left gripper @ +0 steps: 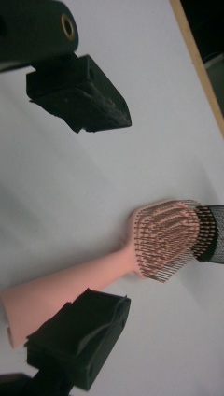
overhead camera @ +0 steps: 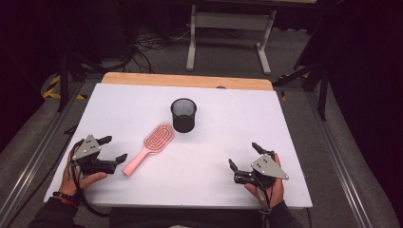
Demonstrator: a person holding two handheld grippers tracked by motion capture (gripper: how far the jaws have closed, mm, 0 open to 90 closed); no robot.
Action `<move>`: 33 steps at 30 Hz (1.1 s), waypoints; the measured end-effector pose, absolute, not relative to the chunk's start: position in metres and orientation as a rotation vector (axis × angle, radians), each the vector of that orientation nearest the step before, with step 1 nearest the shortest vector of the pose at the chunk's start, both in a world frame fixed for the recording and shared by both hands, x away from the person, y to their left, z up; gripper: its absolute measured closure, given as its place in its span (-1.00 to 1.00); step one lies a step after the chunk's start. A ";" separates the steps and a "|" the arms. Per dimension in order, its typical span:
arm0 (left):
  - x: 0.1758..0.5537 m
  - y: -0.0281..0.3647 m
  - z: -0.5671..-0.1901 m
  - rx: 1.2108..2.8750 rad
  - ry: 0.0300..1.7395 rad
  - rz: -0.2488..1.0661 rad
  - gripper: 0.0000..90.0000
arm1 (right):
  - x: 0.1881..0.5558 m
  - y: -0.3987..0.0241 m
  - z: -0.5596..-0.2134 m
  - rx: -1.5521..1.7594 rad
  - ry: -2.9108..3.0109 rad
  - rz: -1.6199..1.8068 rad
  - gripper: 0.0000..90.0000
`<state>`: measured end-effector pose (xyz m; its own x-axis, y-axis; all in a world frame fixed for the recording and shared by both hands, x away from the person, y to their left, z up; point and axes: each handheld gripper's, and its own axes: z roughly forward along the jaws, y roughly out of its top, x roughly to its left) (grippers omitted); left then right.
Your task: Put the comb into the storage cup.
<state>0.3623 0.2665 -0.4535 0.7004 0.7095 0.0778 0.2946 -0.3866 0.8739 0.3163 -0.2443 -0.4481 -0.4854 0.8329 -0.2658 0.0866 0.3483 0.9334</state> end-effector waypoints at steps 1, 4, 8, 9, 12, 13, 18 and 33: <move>0.363 0.267 -0.452 1.976 0.787 0.552 -0.71 | 0.317 -0.244 -0.448 0.810 1.830 1.198 -0.85; 0.367 0.269 -0.446 1.998 0.826 0.534 -0.68 | 0.318 -0.244 -0.450 0.815 1.838 1.184 -0.85; 0.370 0.267 -0.440 2.022 0.844 0.524 -0.71 | 0.318 -0.244 -0.451 0.813 1.842 1.179 -0.85; 0.370 0.266 -0.439 2.034 0.840 0.528 -0.71 | 0.319 -0.245 -0.451 0.813 1.842 1.178 -0.85; 0.369 0.258 -0.437 2.076 0.795 0.519 -0.70 | 0.319 -0.245 -0.451 0.819 1.840 1.182 -0.85; 0.369 0.258 -0.437 2.076 0.795 0.519 -0.70 | 0.319 -0.245 -0.451 0.819 1.840 1.182 -0.85; 0.370 0.246 -0.432 2.132 0.758 0.489 -0.73 | 0.319 -0.244 -0.451 0.811 1.842 1.170 -0.84; 0.397 0.205 -0.431 2.310 0.830 0.345 -0.66 | 0.321 -0.245 -0.454 0.839 1.830 1.138 -0.80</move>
<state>0.3970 0.2055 -0.4312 0.7649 0.6436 0.0261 0.4721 -0.5877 0.6571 0.3213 -0.2452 -0.4541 -0.4550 0.8439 -0.2843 0.1181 0.3736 0.9200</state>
